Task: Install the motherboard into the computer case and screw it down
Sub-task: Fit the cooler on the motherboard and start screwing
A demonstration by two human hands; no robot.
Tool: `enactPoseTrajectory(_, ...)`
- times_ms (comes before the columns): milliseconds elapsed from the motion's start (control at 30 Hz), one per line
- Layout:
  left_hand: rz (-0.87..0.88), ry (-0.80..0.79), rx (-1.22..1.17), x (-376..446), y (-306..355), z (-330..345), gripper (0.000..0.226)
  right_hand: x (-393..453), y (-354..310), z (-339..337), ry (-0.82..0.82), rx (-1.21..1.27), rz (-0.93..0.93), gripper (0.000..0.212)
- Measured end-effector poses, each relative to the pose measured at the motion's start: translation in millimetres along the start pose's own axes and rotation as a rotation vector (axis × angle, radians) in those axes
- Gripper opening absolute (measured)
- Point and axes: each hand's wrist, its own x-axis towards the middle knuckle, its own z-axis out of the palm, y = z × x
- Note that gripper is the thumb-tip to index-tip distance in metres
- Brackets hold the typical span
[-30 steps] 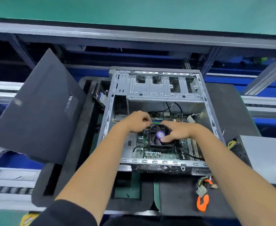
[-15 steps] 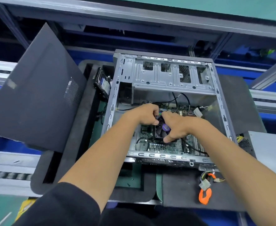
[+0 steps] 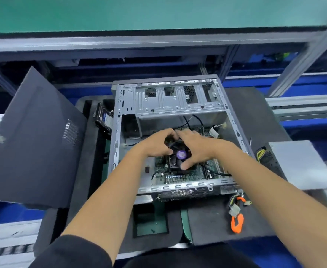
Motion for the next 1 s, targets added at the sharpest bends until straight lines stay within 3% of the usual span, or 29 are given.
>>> enactPoseTrajectory(67,0.030,-0.036,-0.015,1,6,3,0.041,-21,10,-19,0.204,0.190,-0.021,0.097)
enactPoseTrajectory(133,0.069,0.002,-0.003,3,14,8,0.035,-42,29,-44,0.440,0.313,-0.003,0.058)
enactPoseTrajectory(200,0.149,0.102,0.043,7,31,10,0.022,-65,53,-71,0.655,0.263,0.092,0.021)
enactPoseTrajectory(300,0.323,0.186,0.078,19,78,14,0.009,-88,85,-86,0.764,0.190,0.264,0.008)
enactPoseTrajectory(433,0.496,0.155,0.262,42,148,39,0.010,-97,108,-69,0.652,0.144,0.443,0.013)
enactPoseTrajectory(633,0.515,0.049,0.629,70,191,78,0.011,-121,134,-34,0.456,0.192,0.580,0.016)
enactPoseTrajectory(833,0.322,-0.198,0.985,90,217,127,0.012,-125,143,12,0.158,0.134,0.525,0.013)
enactPoseTrajectory(933,0.191,-0.372,1.121,96,221,144,0.017,-125,142,34,-0.013,0.253,0.484,0.022)
enactPoseTrajectory(1000,0.140,-0.455,1.159,98,222,151,0.006,-124,139,49,-0.038,0.357,0.452,0.017)
